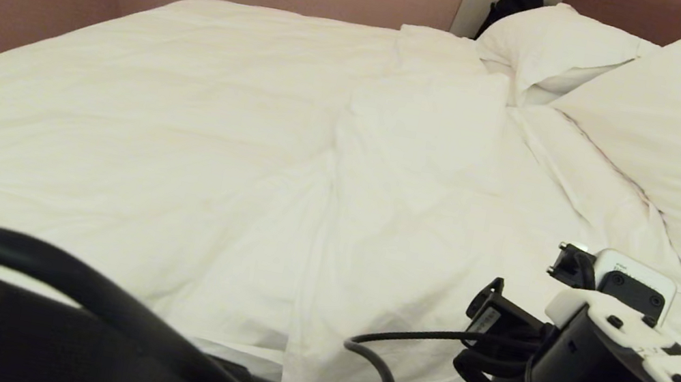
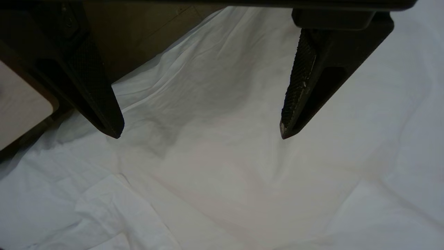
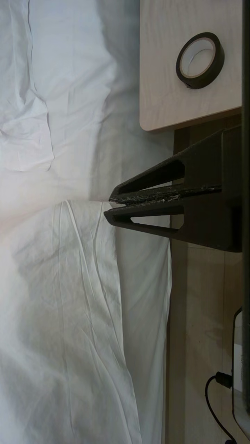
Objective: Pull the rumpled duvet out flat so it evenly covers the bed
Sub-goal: Flatten the corners of the folded blanket
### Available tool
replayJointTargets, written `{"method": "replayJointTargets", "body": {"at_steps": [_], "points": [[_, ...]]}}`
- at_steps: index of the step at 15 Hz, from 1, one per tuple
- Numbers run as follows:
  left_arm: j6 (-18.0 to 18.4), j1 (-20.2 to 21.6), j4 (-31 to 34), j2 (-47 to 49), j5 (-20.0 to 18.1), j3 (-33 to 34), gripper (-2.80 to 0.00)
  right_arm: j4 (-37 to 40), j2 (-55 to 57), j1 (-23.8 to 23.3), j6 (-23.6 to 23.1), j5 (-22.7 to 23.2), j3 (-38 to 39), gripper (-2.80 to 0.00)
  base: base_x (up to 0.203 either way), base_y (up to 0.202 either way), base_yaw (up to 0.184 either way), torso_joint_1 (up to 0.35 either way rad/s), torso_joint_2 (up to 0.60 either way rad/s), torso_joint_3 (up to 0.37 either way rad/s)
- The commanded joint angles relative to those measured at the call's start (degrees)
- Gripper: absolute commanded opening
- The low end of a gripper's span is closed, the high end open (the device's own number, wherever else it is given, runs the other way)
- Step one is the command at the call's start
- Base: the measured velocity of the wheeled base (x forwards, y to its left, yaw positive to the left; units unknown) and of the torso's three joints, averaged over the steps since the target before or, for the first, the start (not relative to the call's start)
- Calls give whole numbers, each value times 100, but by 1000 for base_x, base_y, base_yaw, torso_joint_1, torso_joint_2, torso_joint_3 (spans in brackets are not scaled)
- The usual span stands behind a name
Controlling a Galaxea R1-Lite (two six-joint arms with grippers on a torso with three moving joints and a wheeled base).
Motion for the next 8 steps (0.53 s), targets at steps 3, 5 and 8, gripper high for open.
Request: {"method": "replayJointTargets", "body": {"at_steps": [3,5,8], "points": [[-82,278,29,-422,21,267,0,2,-2,0,1,2,0,-280,0,0,0,0,0,0],[-87,506,135,-662,21,397,0,2,-2,0,1,2,0,-280,0,0,0,0,0,0],[-111,1097,448,-1147,28,593,0,2,-2,0,1,2,0,-280,0,0,0,0,0,0]]}}
